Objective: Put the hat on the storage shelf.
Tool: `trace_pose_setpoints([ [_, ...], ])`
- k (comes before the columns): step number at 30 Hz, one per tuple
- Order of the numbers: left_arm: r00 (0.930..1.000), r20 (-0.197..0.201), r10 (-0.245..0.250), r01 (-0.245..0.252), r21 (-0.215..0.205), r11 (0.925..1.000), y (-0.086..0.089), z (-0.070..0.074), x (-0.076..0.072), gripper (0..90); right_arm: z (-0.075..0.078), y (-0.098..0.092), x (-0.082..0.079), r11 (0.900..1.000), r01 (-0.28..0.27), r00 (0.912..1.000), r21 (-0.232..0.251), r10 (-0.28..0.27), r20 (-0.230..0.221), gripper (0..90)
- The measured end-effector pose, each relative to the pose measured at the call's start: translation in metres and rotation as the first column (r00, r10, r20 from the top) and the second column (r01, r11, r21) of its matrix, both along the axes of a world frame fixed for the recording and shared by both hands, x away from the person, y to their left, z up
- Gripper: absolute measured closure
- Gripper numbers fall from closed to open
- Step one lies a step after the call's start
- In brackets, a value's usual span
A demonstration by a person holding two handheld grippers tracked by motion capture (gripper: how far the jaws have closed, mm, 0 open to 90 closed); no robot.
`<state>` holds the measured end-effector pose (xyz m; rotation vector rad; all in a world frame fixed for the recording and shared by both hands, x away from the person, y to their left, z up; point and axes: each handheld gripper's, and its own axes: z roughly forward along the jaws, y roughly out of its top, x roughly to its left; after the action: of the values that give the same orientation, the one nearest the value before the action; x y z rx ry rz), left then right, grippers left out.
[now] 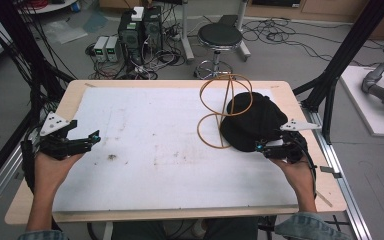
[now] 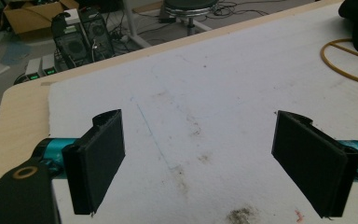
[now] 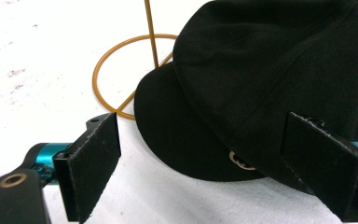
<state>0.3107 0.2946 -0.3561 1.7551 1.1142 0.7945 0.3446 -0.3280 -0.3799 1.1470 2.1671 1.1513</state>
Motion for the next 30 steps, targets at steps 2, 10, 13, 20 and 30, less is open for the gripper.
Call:
trace_pose_setpoints([
  [2,1.0,-0.001,0.003,-0.003,0.001,1.0,0.0001,0.0003,-0.0005,17.4,-0.0001,0.0005,0.0001,1.0,0.0,1.0,0.002,0.0,-0.001,11.8],
  [10,1.0,-0.002,-0.005,0.005,0.002,1.0,-0.0024,-0.0003,0.0005,17.5,0.0006,-0.0006,-0.0007,1.0,0.014,0.9999,0.013,-0.014,-0.006,11.7],
  [13,1.0,-0.003,-0.005,0.005,0.002,1.0,-0.0022,-0.0009,0.0003,17.5,0.0001,-0.0017,0.0001,1.0,0.018,0.9998,0.012,-0.018,-0.006,11.8],
  [20,1.0,-0.003,-0.001,0.001,-0.001,1.0,-0.0003,-0.0009,-0.0012,17.5,0.0012,-0.0014,0.0005,0.999,0.035,0.9994,0.018,-0.035,0.004,11.8],
  [30,1.0,0.0,-0.003,0.003,-0.009,1.0,0.0004,-0.0009,-0.0022,17.6,-0.0007,0.0007,0.0032,1.0,0.025,0.9997,0.011,-0.025,0.002,11.8],
])
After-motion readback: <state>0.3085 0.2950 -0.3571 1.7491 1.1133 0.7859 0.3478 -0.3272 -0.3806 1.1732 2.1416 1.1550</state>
